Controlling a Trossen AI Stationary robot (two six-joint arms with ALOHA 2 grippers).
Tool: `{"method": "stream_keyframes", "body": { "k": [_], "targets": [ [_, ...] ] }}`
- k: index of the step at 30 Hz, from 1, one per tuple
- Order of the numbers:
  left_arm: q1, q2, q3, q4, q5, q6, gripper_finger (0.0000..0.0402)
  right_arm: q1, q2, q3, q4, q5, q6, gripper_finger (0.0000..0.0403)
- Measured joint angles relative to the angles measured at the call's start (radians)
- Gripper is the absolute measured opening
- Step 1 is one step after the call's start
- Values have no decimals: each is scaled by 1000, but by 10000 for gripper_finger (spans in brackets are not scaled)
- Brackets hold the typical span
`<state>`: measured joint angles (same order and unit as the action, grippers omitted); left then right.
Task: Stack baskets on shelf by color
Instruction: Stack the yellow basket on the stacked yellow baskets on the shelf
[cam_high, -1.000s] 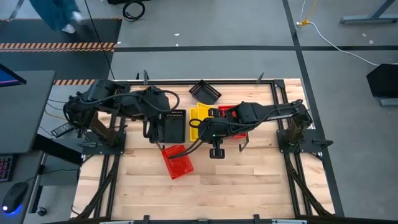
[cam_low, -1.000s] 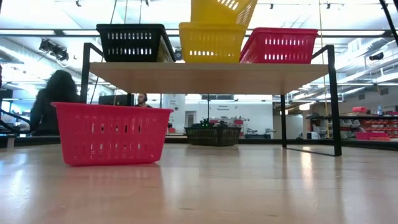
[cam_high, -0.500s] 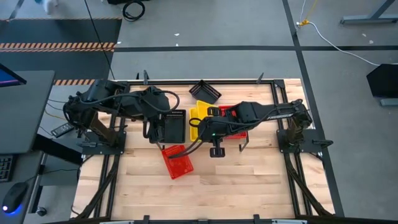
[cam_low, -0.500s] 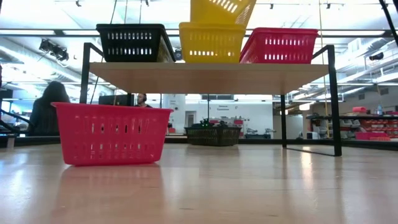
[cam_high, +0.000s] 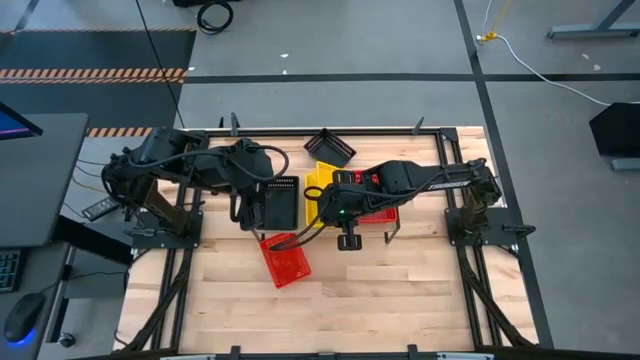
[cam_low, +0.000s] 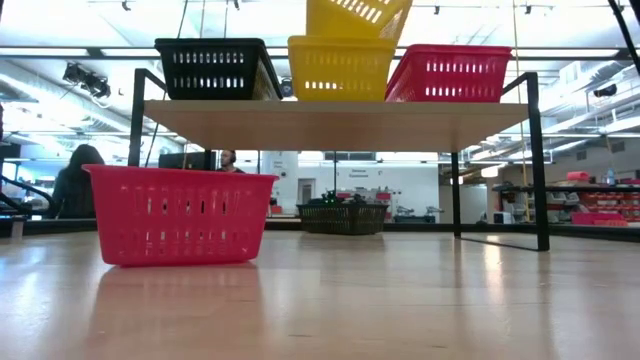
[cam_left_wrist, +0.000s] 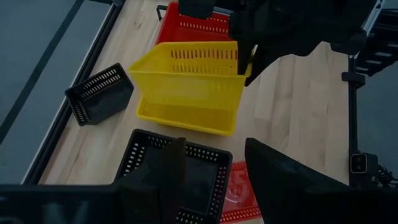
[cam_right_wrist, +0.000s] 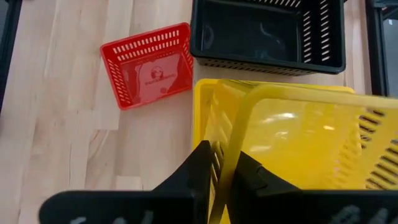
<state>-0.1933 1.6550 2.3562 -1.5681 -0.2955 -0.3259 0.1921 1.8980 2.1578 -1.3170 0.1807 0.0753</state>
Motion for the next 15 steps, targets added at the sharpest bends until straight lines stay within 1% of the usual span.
{"method": "stream_keyframes", "body": {
  "k": [8,15],
  "targets": [
    [-25,0,0,0,0,-2,172,0,0,0,0,-1,3,73],
    [-25,0,0,0,0,-3,172,-1,0,0,0,-1,2,96]
  ]
}}
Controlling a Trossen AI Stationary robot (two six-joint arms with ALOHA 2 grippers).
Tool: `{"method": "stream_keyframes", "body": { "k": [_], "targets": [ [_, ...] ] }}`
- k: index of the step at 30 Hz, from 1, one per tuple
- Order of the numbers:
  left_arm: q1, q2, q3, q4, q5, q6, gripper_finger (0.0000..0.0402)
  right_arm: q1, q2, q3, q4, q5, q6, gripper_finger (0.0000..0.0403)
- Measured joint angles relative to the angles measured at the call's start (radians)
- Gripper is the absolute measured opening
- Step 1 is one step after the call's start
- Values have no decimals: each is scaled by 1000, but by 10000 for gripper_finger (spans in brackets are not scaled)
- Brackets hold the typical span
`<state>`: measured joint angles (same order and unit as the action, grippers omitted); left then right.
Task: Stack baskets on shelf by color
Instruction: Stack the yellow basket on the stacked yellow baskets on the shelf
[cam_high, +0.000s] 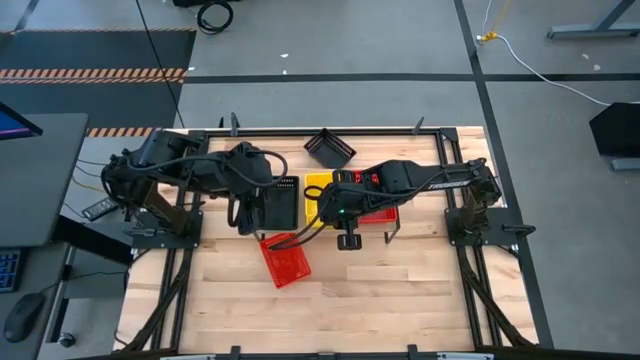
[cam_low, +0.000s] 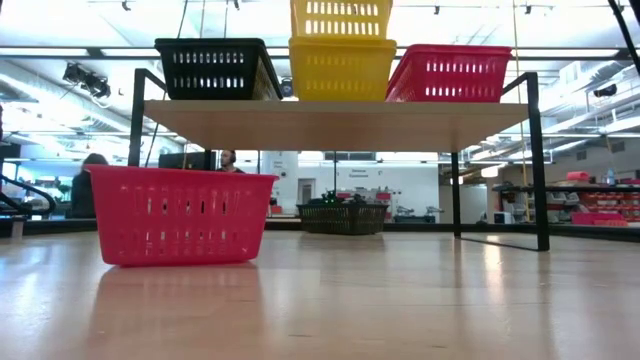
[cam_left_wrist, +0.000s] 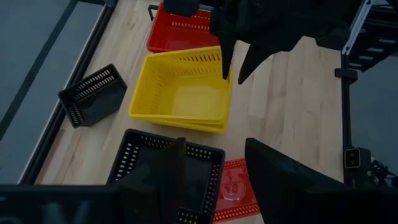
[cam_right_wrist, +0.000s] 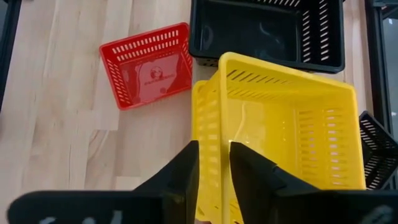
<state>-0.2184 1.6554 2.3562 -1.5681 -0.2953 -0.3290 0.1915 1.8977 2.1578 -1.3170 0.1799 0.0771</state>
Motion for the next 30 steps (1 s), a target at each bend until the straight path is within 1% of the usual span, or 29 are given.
{"method": "stream_keyframes", "body": {
  "k": [8,10,13,16,19,23,25,27,30],
  "targets": [
    [0,0,0,0,0,0,172,-1,1,-3,7,3,9,98],
    [0,0,0,0,0,1,172,-2,11,-5,2,14,16,96],
    [0,0,0,0,0,1,172,-2,41,-8,-15,4,17,89],
    [0,0,0,-2,0,1,172,2,73,-8,-22,-11,16,76],
    [-2,0,0,-2,0,0,172,12,94,-8,-23,-13,17,55],
    [-13,-1,0,-2,0,1,172,16,97,-8,-22,11,33,24],
    [-18,-1,0,-3,0,1,172,16,91,-8,-21,18,32,16],
    [-22,-2,0,-2,0,2,172,15,88,-7,-17,19,28,17],
    [-22,-2,0,-3,0,2,172,13,89,-7,-17,14,29,40]
  ]
}}
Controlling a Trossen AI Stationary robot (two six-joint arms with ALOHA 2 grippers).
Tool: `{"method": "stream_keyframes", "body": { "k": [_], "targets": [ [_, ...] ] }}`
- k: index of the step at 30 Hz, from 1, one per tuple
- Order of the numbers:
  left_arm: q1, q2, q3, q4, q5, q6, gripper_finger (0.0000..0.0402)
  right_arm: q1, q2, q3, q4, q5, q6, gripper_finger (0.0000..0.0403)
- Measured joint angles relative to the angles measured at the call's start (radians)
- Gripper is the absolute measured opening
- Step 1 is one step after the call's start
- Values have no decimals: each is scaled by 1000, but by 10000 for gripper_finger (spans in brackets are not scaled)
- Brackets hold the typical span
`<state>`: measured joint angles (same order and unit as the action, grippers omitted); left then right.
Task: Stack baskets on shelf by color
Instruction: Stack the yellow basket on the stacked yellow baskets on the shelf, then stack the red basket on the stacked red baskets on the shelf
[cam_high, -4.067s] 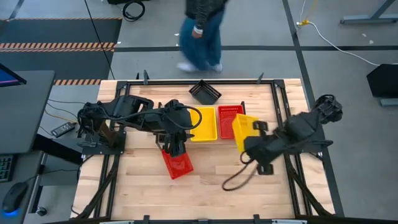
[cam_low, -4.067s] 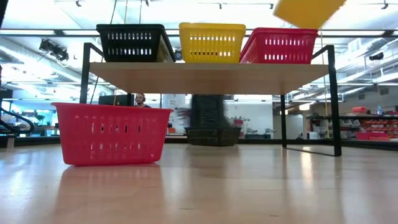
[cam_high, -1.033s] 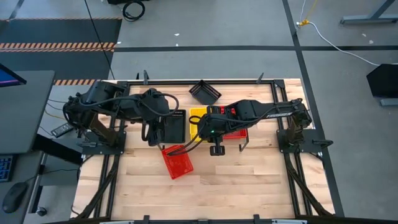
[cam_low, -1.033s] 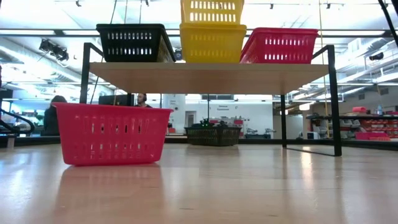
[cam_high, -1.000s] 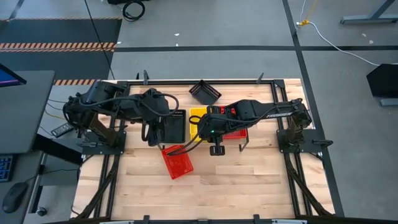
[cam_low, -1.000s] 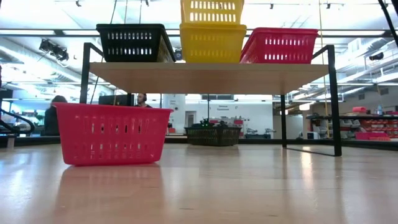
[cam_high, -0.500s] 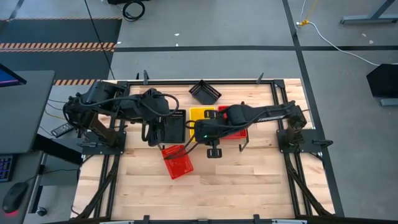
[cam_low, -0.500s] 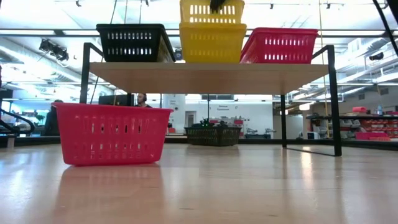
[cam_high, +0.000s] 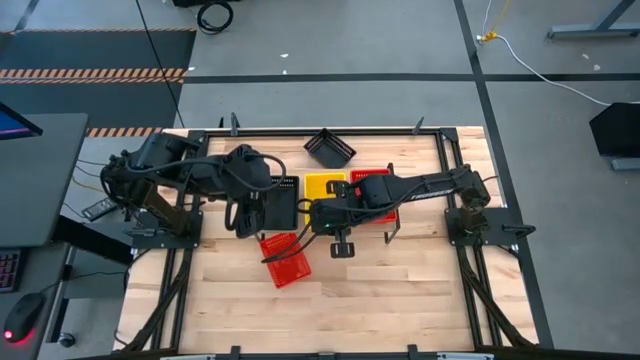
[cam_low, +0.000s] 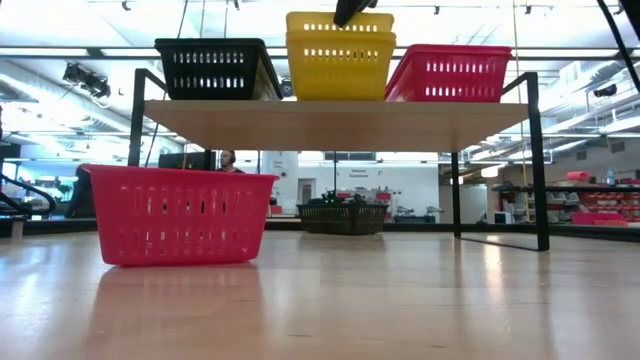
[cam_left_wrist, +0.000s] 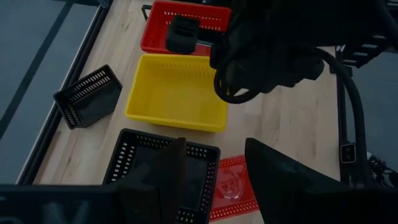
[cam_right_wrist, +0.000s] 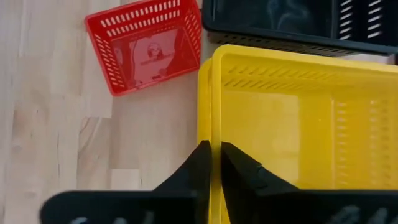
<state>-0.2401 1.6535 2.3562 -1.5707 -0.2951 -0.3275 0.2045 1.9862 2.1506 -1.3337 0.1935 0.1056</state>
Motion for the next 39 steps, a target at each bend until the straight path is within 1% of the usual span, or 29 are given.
{"method": "stream_keyframes", "body": {
  "k": [5,9,13,16,21,28,30,33,36,39],
  "targets": [
    [0,0,0,0,0,-7,172,-13,0,0,31,-20,9,89],
    [0,0,0,0,0,-29,172,-24,0,0,42,-26,31,106],
    [-5,0,0,0,0,-53,172,-28,0,0,43,-32,34,109],
    [-20,0,0,0,0,-59,172,-29,-8,0,46,-33,68,110],
    [-48,2,-4,1,0,-112,172,-15,-25,44,52,-54,102,110],
    [-70,4,-129,-1,4,-244,172,36,-26,56,97,-151,113,110],
    [-74,4,-154,-1,3,-263,172,66,-26,56,128,-161,111,110],
    [-66,4,-160,0,-7,-276,172,111,-25,52,198,-157,87,110],
    [-47,0,-138,4,-23,-296,172,149,-25,17,277,-122,74,110],
    [-44,-1,-107,22,-26,-300,172,170,-25,-46,371,-115,77,110]
  ]
}}
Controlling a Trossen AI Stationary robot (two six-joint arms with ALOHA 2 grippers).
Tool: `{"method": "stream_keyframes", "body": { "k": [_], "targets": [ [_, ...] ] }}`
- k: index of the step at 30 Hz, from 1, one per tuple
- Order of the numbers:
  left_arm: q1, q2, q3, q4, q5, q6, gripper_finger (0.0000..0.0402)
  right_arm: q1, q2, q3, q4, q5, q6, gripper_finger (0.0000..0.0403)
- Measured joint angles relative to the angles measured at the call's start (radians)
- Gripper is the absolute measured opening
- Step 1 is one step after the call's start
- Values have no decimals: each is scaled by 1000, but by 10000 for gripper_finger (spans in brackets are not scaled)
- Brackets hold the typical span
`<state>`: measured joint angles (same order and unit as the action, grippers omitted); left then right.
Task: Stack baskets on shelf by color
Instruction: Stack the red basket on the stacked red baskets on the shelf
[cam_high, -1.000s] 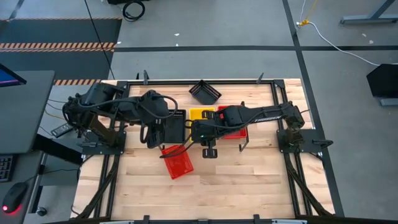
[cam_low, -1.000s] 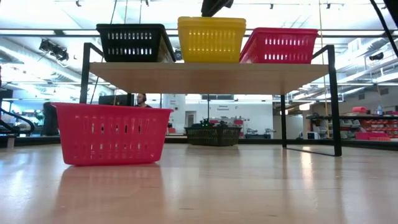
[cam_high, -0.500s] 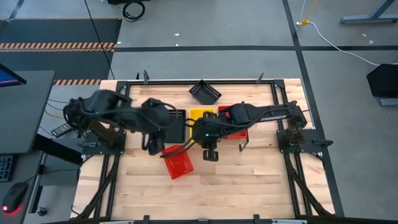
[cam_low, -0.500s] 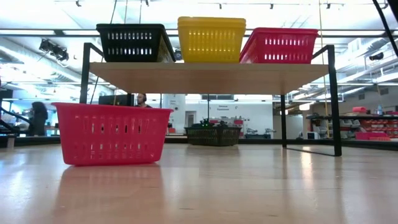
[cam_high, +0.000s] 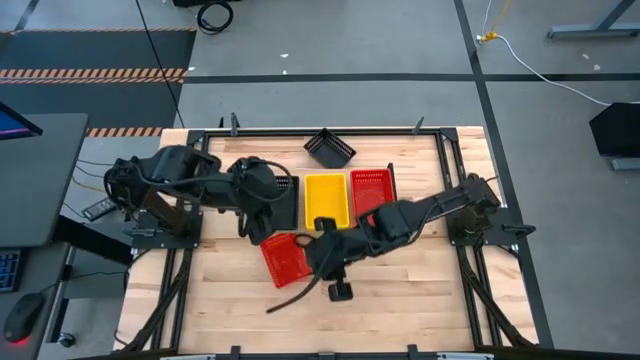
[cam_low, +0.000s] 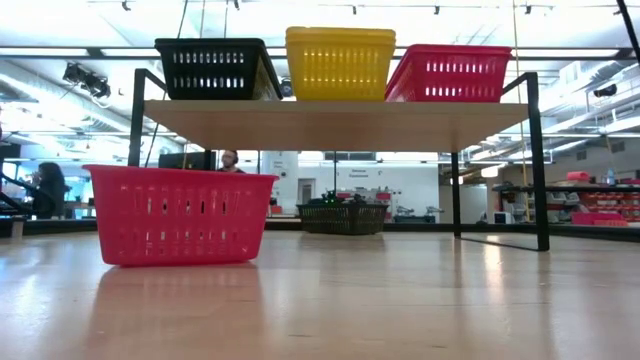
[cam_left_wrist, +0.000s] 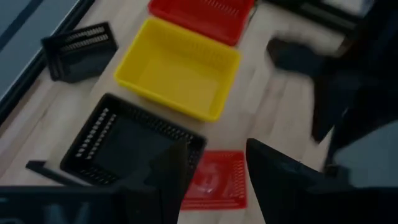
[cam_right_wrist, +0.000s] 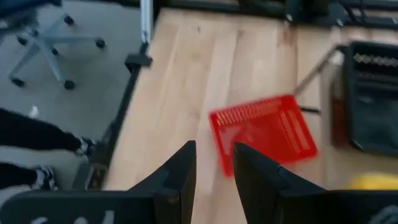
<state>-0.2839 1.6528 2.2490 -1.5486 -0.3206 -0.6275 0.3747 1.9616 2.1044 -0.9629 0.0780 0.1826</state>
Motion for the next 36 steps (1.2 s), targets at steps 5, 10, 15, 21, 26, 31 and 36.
{"method": "stream_keyframes", "body": {
  "k": [5,10,15,21,26,31,36],
  "targets": [
    [-1,0,4,107,1,-17,172,14,2,-145,169,0,14,110],
    [2,2,4,205,8,13,172,25,2,-291,259,0,99,110],
    [6,3,4,207,16,16,172,37,2,-413,367,14,89,113],
    [-13,3,4,198,63,18,172,30,2,-501,573,34,11,141],
    [-35,3,4,198,63,18,172,12,2,-553,677,43,-3,188],
    [-54,3,4,197,63,10,172,7,0,-598,751,55,-3,230],
    [-58,3,4,197,64,-2,172,15,1,-642,792,36,-47,248]
  ]
}}
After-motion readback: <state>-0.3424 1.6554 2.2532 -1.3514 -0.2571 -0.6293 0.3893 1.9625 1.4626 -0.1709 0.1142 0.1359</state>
